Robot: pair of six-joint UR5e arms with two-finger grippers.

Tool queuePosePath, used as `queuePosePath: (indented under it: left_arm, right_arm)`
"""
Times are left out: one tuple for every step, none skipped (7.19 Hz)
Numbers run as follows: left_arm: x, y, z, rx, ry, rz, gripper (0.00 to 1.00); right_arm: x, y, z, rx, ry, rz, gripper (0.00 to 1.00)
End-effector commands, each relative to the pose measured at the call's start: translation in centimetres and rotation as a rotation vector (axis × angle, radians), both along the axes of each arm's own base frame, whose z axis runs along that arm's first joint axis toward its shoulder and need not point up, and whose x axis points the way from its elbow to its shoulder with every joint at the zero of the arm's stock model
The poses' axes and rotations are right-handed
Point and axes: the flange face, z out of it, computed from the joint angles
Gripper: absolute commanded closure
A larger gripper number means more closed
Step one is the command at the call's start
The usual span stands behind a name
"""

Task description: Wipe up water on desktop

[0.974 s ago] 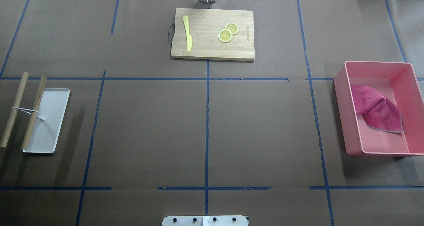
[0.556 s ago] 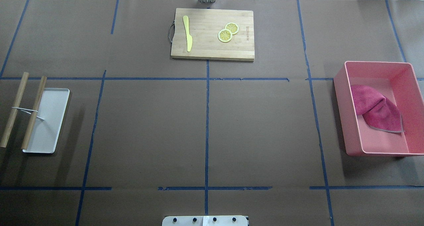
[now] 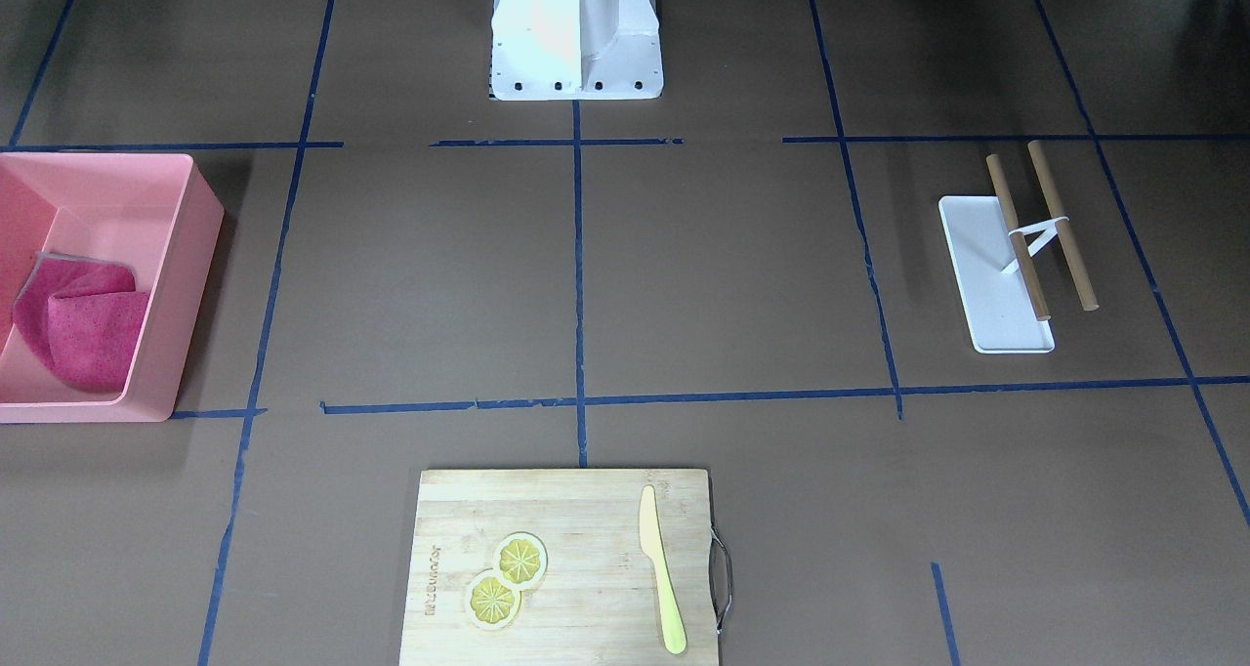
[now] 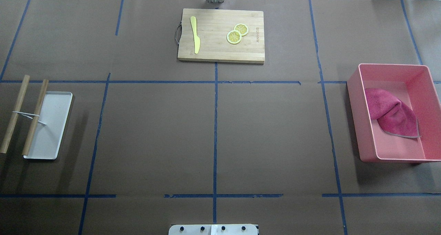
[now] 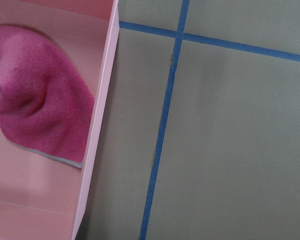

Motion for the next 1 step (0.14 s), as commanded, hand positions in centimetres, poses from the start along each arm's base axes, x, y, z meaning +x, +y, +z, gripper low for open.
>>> queuePosePath:
  left_arm:
    - [0.02,0.07,0.11,-0.005,0.001,-0.001,0.00]
  right_arm:
    - [0.00,-0.07,0.02,0.005,0.001,0.000,0.00]
